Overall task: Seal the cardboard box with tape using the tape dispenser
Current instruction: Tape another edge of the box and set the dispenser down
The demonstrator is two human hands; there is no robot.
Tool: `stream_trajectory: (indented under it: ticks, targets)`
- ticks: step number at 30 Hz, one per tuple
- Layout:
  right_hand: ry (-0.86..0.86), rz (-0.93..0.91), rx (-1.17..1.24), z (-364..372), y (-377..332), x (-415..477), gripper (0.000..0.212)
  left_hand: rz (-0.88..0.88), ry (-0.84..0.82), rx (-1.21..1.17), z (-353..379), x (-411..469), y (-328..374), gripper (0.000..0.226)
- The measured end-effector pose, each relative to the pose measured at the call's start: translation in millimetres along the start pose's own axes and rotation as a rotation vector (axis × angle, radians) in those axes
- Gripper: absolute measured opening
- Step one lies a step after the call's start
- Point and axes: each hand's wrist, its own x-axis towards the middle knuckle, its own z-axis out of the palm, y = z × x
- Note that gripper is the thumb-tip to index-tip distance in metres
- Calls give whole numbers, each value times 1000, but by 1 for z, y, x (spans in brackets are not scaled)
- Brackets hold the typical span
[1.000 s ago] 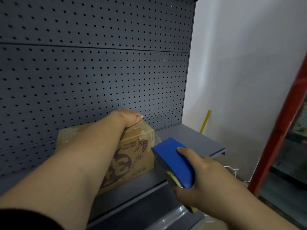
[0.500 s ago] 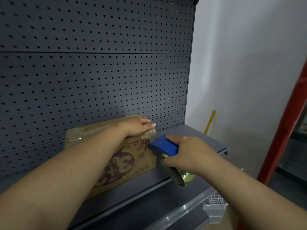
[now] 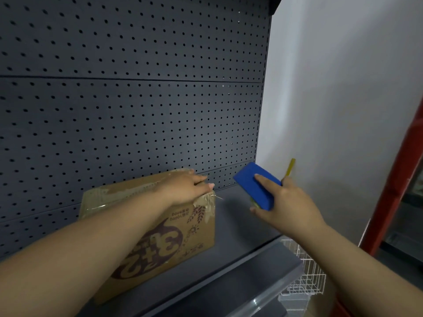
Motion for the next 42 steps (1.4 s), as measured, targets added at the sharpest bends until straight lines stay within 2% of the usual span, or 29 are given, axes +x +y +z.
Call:
stream_trajectory:
  ticks: [3, 6, 9, 13, 15, 20, 22, 24, 26, 27, 29, 31, 33, 36, 38, 40, 42]
  targets:
    - [-55, -1, -65, 24, 11, 29, 79, -10, 43, -190, -4, -3, -2, 61]
    - [-103, -16, -143, 59, 16, 54, 63, -40, 103, -448, -18, -8, -4, 54]
    - [-160, -50, -231, 88, 20, 70, 59, -88, 157, -431, -34, -19, -16, 54]
    - [-268, -95, -296, 121, 24, 77, 70, -173, 266, -422, -47, -48, -48, 54]
    - [-294, -90, -289, 133, 26, 78, 68, -220, 310, -404, -52, -64, -64, 52]
    - [-498, -59, -389, 107, 20, 92, 65, -349, 450, -480, -47, -109, -98, 50]
    - [-466, -11, -179, 81, 8, 99, 63, -414, 506, -539, -40, -119, -117, 55]
    - [-268, 35, 311, 58, -13, 100, 58, -547, 601, -688, -32, -129, -133, 60]
    - [-136, 136, 896, 49, -42, 97, 56, -573, 724, -890, -15, -141, -139, 63]
    - [-165, 214, 1134, 50, -57, 92, 57, -527, 776, -968, -4, -147, -130, 63]
    - [-273, 329, 1417, 60, -83, 81, 61, -447, 795, -1153, 16, -150, -107, 64]
    - [-290, 351, 1474, 71, -101, 70, 62, -415, 819, -1349, 30, -147, -82, 59]
    - [-162, 341, 1431, 80, -110, 62, 60, -473, 940, -1434, 40, -139, -73, 54]
    - [2, 336, 1334, 85, -115, 57, 59, -514, 1086, -1294, 48, -132, -66, 56]
    - [55, 330, 1252, 87, -117, 55, 58, -511, 1114, -1219, 50, -131, -63, 58]
    - [17, 311, 1265, 87, -117, 56, 58, -537, 1089, -1168, 48, -130, -64, 61]
    - [-148, 313, 1472, 83, -111, 59, 60, -560, 1051, -1159, 47, -132, -68, 64]
